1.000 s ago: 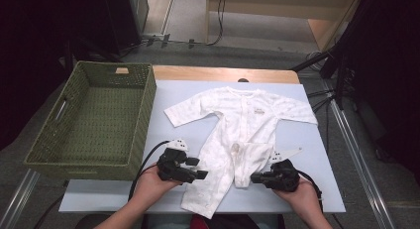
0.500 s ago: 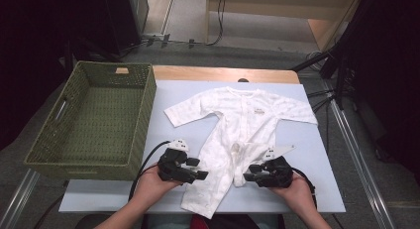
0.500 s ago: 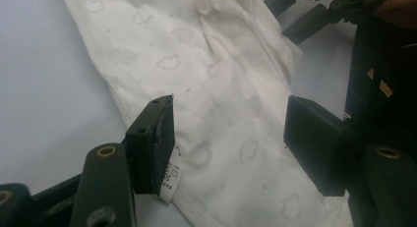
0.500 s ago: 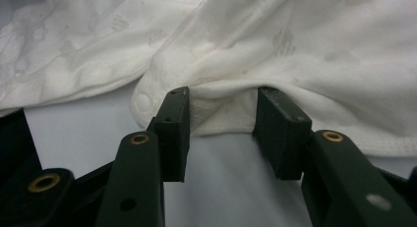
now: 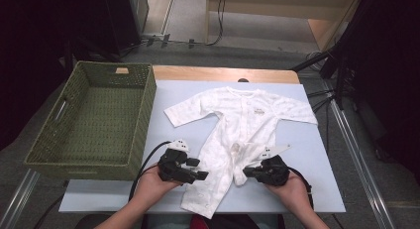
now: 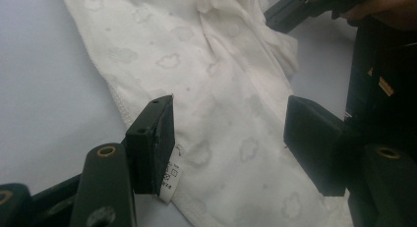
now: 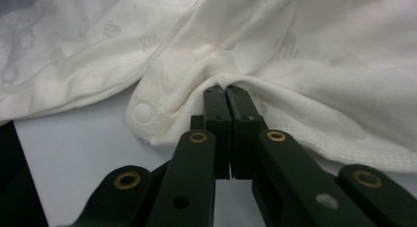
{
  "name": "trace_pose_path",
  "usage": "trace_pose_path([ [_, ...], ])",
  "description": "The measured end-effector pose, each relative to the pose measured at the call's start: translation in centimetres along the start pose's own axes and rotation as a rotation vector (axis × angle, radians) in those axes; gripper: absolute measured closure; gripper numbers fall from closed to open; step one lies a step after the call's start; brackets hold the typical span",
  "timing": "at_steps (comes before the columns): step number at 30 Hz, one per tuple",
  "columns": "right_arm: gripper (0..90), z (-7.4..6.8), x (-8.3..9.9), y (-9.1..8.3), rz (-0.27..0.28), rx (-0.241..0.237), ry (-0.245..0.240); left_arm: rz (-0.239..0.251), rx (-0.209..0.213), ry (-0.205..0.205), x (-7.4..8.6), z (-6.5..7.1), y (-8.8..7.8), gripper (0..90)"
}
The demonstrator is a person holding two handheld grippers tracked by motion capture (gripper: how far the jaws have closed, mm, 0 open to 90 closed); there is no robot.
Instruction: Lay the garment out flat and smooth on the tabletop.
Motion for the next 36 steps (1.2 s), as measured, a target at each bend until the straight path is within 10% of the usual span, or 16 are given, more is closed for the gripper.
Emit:
trace_pose_path([
  [36, 77.9, -2.2, 4.1, -8.3, -0.018, -0.052, 0.104, -0.005, 0.033, 0.018, -0.9, 0.0, 1.3, 36.7],
])
Point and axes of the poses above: each handheld gripper's, and its own axes: y roughly forward along the jaws, x roughly out of its underside, z roughly to its right, the point moved 5 cm from there along y, roughly forward along the jaws, and after that the axes turned 14 degrees about z, right-handed, at the moved point
